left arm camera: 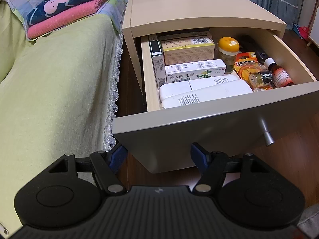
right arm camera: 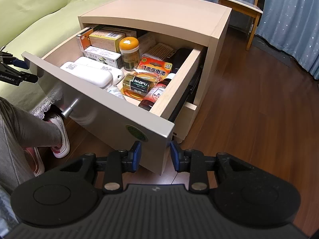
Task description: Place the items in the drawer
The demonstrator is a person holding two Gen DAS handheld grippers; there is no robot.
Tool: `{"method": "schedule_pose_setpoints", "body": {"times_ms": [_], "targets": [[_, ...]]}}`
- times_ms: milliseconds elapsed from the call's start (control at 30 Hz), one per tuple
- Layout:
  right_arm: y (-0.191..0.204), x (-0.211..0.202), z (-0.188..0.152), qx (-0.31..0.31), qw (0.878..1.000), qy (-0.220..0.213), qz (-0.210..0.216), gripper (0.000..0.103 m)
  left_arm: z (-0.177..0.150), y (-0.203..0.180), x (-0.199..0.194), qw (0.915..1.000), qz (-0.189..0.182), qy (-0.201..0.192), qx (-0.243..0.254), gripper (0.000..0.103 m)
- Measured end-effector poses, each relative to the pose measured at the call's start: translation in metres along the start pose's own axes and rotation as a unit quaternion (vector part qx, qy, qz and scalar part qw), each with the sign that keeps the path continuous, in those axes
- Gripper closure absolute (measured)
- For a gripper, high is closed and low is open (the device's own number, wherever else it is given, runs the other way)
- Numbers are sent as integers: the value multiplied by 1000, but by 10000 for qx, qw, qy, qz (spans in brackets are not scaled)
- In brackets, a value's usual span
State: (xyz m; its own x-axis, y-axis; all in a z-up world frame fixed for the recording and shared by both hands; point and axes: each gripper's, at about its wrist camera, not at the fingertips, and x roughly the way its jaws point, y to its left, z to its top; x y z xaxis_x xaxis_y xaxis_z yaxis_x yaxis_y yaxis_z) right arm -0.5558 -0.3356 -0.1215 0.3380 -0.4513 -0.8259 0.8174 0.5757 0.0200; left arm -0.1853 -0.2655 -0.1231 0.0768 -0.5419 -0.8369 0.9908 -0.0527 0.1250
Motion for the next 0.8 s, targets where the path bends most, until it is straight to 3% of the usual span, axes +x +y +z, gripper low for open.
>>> {"method": "schedule_pose_setpoints", "body": {"times_ms": [800], "targets": [[0, 2, 0, 39, 9996, -222, -165, 75, -2, -1, 3, 9999, 65, -101, -93, 32]]}}
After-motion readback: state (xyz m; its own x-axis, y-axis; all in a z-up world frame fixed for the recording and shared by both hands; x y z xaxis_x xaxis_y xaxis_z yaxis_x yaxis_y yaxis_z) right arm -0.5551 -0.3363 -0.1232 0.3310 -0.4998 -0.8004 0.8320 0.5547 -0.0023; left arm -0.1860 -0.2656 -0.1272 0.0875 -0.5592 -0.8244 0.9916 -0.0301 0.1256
